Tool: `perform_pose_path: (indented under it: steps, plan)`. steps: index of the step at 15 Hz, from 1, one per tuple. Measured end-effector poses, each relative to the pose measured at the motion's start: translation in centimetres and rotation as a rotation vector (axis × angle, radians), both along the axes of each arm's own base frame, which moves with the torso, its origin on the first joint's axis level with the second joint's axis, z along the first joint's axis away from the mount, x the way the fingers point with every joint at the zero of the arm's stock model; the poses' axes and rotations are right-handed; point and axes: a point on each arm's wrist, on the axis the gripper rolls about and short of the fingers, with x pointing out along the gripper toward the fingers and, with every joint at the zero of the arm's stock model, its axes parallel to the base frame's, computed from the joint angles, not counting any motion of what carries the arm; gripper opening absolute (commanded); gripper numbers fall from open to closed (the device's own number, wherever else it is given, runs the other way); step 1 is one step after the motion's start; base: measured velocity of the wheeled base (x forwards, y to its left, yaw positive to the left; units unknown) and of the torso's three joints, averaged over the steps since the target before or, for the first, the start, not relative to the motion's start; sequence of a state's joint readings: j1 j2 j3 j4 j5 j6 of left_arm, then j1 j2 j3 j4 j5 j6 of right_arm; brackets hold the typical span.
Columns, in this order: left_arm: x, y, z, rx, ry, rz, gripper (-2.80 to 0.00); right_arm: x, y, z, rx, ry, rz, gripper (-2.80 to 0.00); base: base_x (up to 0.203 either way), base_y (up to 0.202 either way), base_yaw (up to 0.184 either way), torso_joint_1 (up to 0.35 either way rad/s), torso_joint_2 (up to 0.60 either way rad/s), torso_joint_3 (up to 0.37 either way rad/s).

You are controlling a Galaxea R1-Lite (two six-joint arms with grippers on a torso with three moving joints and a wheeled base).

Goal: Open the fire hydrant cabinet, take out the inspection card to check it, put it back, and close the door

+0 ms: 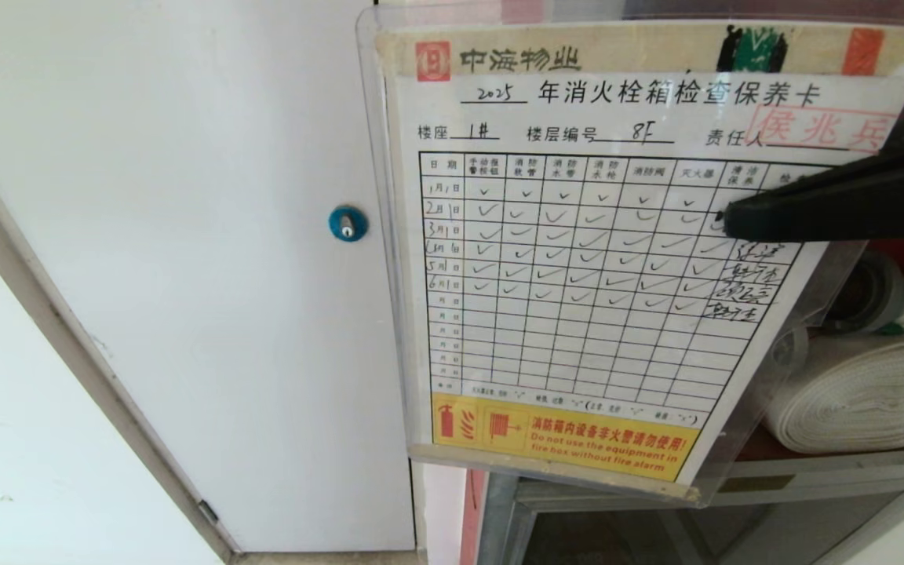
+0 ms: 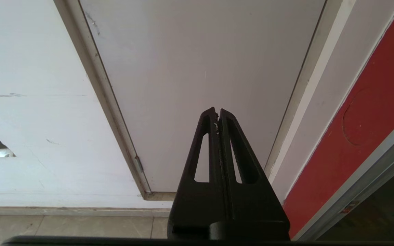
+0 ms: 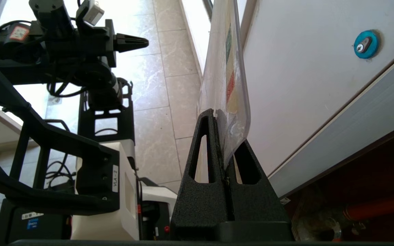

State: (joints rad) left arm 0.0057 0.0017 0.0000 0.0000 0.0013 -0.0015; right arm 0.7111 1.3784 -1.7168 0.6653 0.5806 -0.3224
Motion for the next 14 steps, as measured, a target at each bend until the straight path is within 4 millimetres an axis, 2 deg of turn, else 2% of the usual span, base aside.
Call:
perform_pose_path:
  steps: [14]
  plan:
    - [0.0, 0.0, 0.0, 0.0, 0.0, 0.0, -2.8, -1.3, -1.2, 0.5, 0.024, -0.014, -0.005, -2.8, 0.0, 0.0, 0.0, 0.0, 0.0, 0.0]
